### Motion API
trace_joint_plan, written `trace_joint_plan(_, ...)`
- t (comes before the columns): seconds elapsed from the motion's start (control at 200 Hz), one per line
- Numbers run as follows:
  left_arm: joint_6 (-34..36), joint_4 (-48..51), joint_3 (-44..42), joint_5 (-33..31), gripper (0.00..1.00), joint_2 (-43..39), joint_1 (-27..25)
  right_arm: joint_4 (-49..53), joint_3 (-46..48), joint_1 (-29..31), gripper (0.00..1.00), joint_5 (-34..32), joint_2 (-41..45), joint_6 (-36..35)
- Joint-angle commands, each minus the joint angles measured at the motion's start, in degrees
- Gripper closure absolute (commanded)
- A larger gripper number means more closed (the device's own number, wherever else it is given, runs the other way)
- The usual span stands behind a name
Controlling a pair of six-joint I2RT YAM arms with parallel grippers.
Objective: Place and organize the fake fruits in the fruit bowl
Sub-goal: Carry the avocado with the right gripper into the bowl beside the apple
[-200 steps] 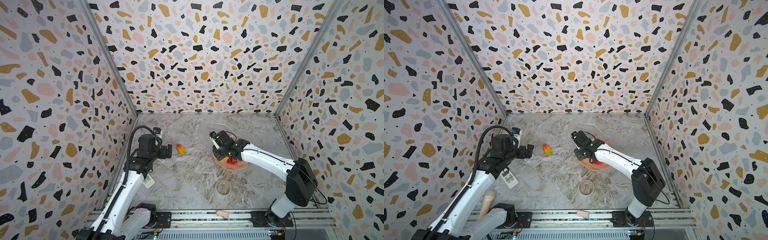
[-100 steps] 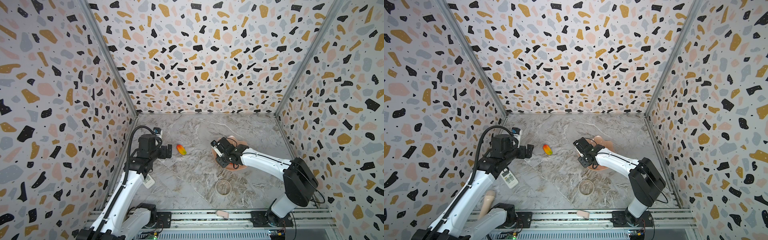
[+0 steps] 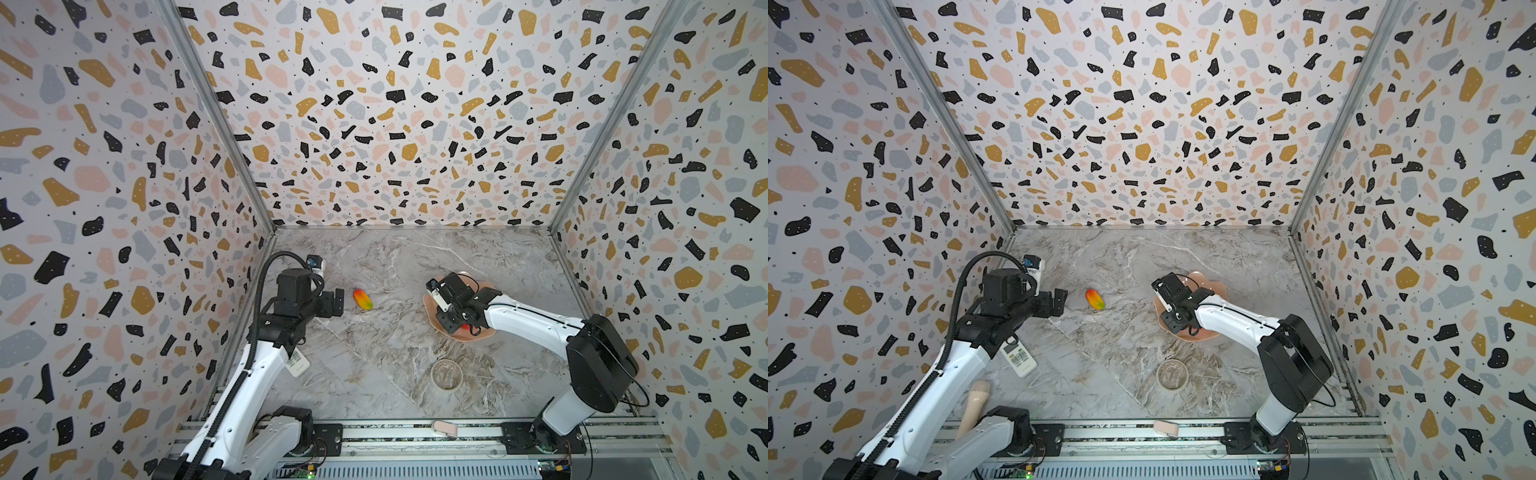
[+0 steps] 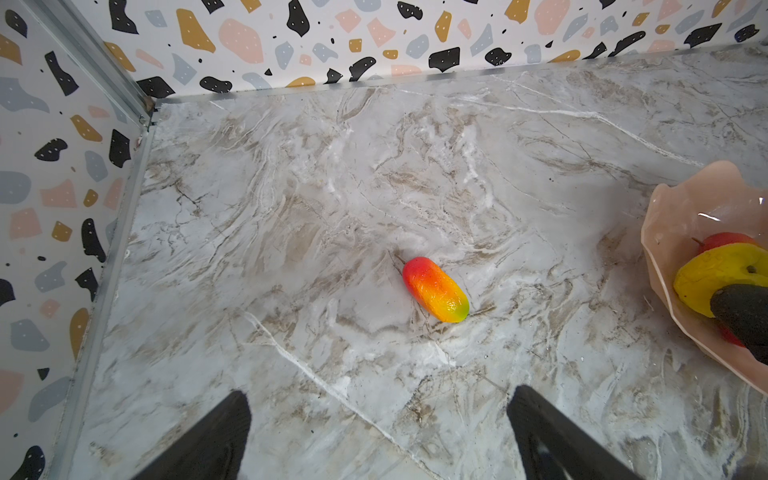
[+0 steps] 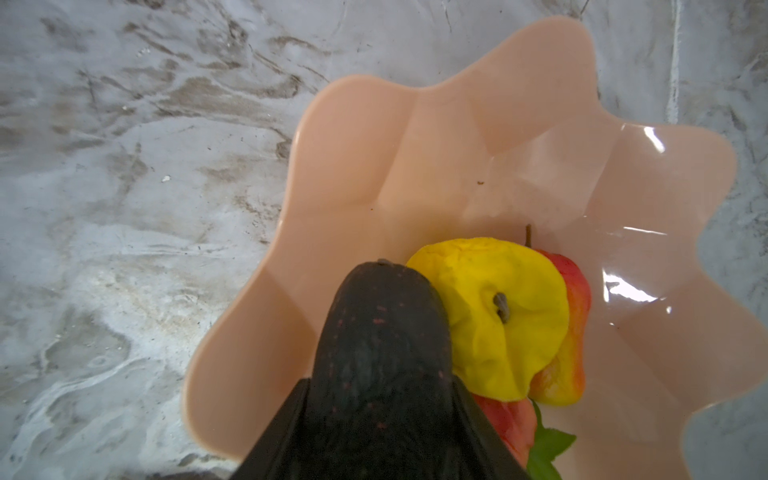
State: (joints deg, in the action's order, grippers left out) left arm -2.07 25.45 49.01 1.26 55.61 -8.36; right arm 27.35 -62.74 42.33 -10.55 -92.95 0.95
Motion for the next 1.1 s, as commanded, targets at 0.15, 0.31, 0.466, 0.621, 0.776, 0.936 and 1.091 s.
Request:
trace_joint_plan(0.15,0.9,-1.4,-0.1,0.8,0.00,-0.2,0.2,0.0,0.2,-0.1,0.67,0.5,1.5,-0.4)
trace_joint_plan(0.31,0.9,-1.4,-0.1,0.8,0.00,-0.1,0.2,0.1,0.2,-0.3,0.62,0.6,1.1,-0.5)
trace_joint_plan(0.466,0.8,-1.4,-0.1,0.9,0.00,-0.2,0.2,0.2,0.3,-0.5,0.62,0.5,1.0,-0.4)
trace_joint_plan(0.621,0.9,-1.4,-0.1,0.8,0.00,-0.1,0.2,0.4,0.4,-0.7,0.56,0.5,1.1,-0.5)
trace_joint_plan(0.776,0.9,-1.4,-0.1,0.9,0.00,-0.1,0.2,0.3,0.5,-0.8,0.52,0.6,1.2,-0.5)
trace_joint_plan(0.936,0.9,-1.3,0.0,0.9,0.00,-0.1,0.2,0.3,0.6,-0.8,0.49,0.7,1.0,-0.4)
trace_joint_plan(1.091,0.9,-1.4,0.0,0.9,0.00,0.0,0.2,0.0,0.9,-0.8,0.48,1.1,0.5,-0.1)
